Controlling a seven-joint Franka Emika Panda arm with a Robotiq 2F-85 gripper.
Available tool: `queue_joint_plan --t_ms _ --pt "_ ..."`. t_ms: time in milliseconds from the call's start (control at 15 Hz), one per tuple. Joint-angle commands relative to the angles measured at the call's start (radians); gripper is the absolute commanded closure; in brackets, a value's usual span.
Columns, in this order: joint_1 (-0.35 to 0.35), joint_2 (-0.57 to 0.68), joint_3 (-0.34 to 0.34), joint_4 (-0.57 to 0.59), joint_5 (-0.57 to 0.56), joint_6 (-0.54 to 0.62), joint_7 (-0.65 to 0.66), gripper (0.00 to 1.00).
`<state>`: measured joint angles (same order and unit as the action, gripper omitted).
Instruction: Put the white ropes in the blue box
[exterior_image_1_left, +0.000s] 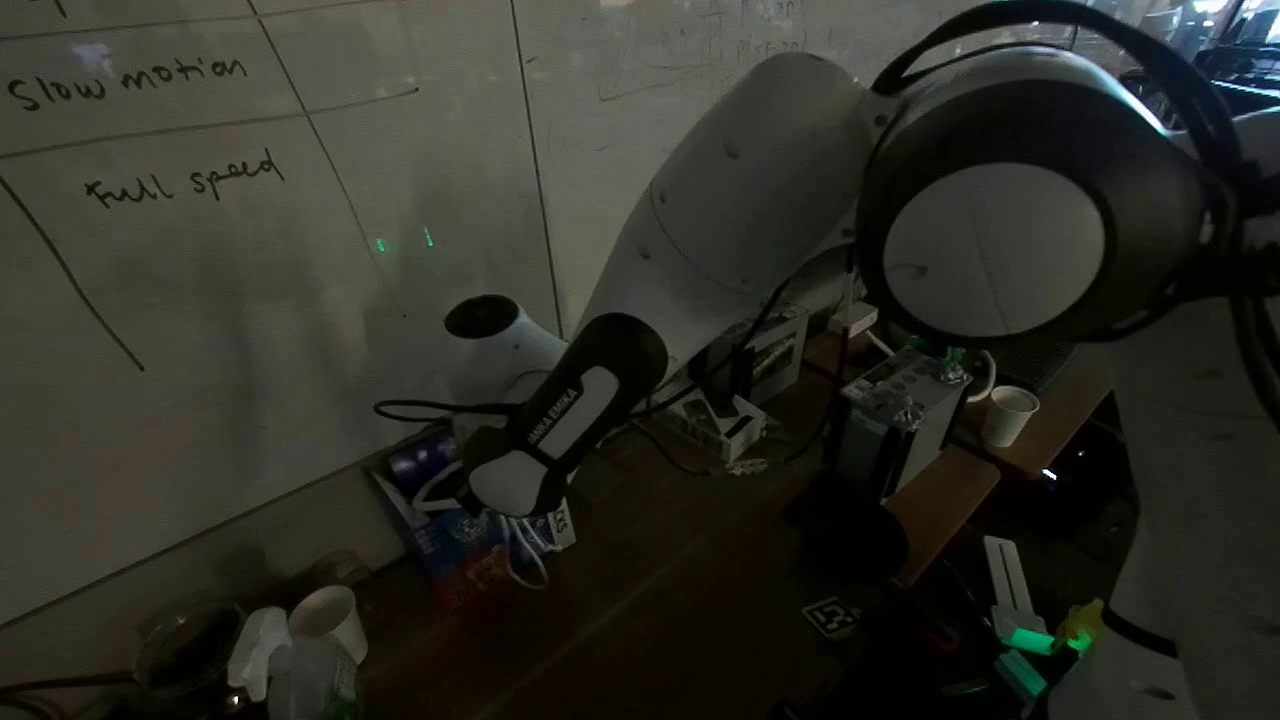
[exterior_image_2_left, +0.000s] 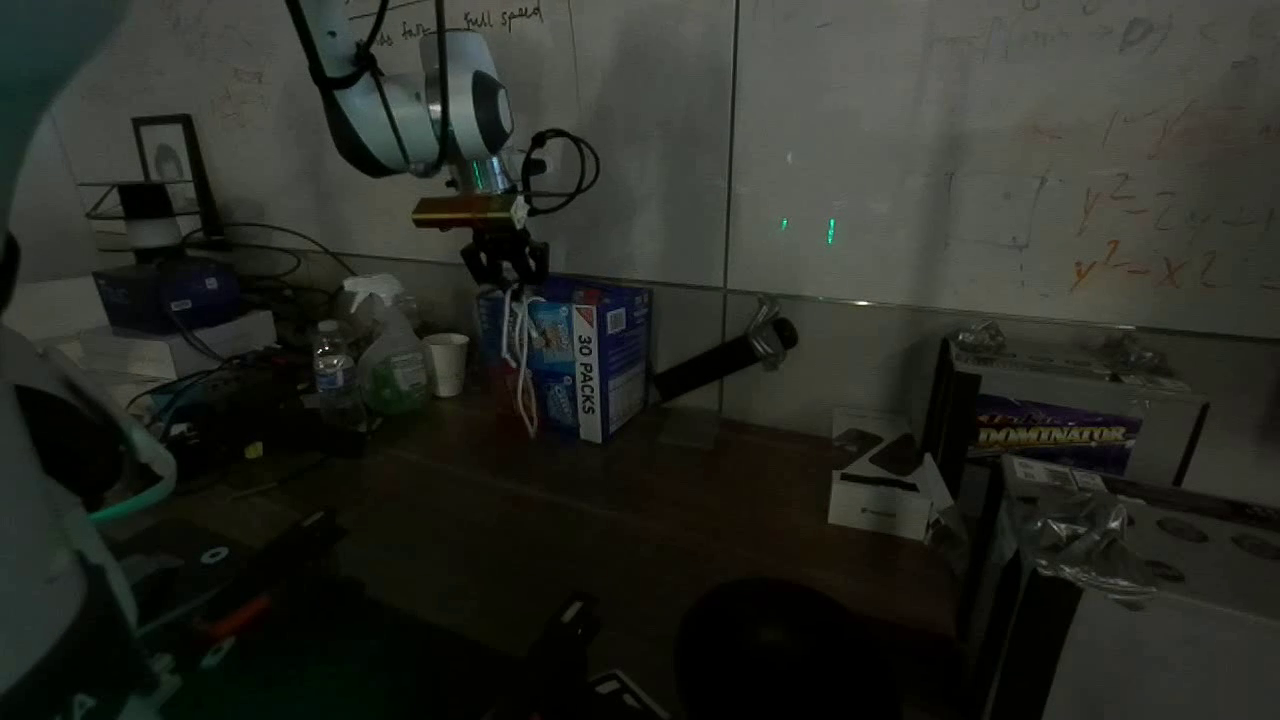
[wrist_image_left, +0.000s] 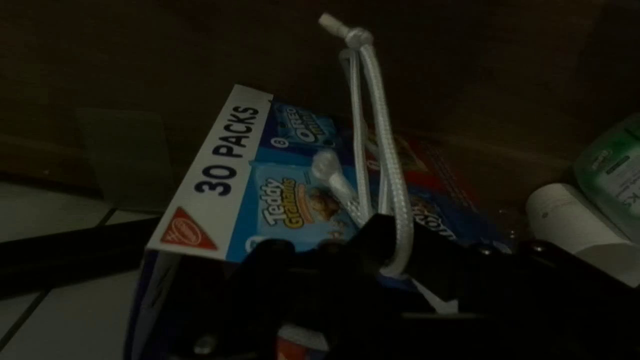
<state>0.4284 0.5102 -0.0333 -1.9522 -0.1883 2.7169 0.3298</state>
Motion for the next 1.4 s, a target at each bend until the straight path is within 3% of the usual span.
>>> queue_joint_plan --t_ms 0,600,1200,1333 --pt "0.039 -0.031 -0.033 0.038 -0.044 -0.023 0.103 0.92" --pt "0.127 -0.045 -0.127 0.155 -0.204 0.011 0.365 0.93" --pt "0.172 0.068 -0.213 0.342 -0.43 0.028 0.624 0.93" --pt "0.148 0.112 -0.212 0.38 -0.447 0.026 0.648 0.93"
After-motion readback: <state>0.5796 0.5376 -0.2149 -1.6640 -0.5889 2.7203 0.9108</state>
